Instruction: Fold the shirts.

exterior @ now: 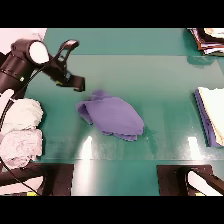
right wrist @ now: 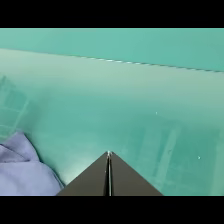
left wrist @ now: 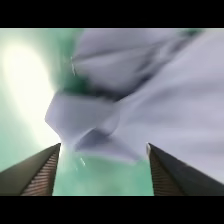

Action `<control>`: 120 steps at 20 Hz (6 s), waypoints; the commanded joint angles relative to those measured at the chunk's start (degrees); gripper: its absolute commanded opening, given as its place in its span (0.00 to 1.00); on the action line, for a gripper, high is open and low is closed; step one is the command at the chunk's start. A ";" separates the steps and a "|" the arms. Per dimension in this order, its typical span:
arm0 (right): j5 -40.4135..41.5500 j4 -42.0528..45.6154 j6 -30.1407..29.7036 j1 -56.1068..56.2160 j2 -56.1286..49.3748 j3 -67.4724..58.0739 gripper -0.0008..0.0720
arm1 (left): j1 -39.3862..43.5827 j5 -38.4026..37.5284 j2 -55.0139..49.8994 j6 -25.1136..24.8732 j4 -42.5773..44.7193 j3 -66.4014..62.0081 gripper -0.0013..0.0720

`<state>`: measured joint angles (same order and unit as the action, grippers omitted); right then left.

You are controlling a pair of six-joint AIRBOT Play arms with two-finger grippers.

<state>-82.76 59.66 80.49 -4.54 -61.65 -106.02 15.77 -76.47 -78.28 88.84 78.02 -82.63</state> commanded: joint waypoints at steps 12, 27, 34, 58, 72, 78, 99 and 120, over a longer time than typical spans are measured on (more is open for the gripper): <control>-3.30 0.33 0.04 2.64 -6.47 0.00 0.03 | -6.27 26.47 -0.96 -6.27 -11.63 27.34 0.86; 5.92 -7.19 0.00 9.35 -8.66 41.57 0.63 | -6.27 17.38 0.13 -5.68 -2.14 1.07 0.05; 21.97 -27.26 -7.85 27.67 -23.80 50.97 0.70 | -6.27 14.71 -0.07 -5.68 -2.10 1.16 0.05; 13.49 -3.23 -5.73 22.36 -4.66 8.04 0.03 | -6.27 12.46 24.24 -5.66 -7.54 -25.57 0.05; 4.04 13.86 6.43 22.40 3.04 -3.41 0.03 | -6.27 15.50 22.21 -5.29 -12.90 -34.18 0.05; 2.97 13.79 8.11 22.43 -11.87 11.89 0.03 | -6.29 2.93 -0.33 -3.39 6.25 -26.84 0.05; 5.75 10.40 5.42 18.25 -36.00 3.32 0.47 | -7.91 -1.95 -24.09 -1.75 5.66 -28.72 0.78; 1.05 -4.85 -2.58 -1.88 -0.79 41.72 0.46 | -0.48 23.89 25.35 2.82 -31.87 56.13 0.78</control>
<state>-81.82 56.84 78.19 -5.54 -63.44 -65.30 10.70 -59.37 -54.92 91.09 49.67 -32.60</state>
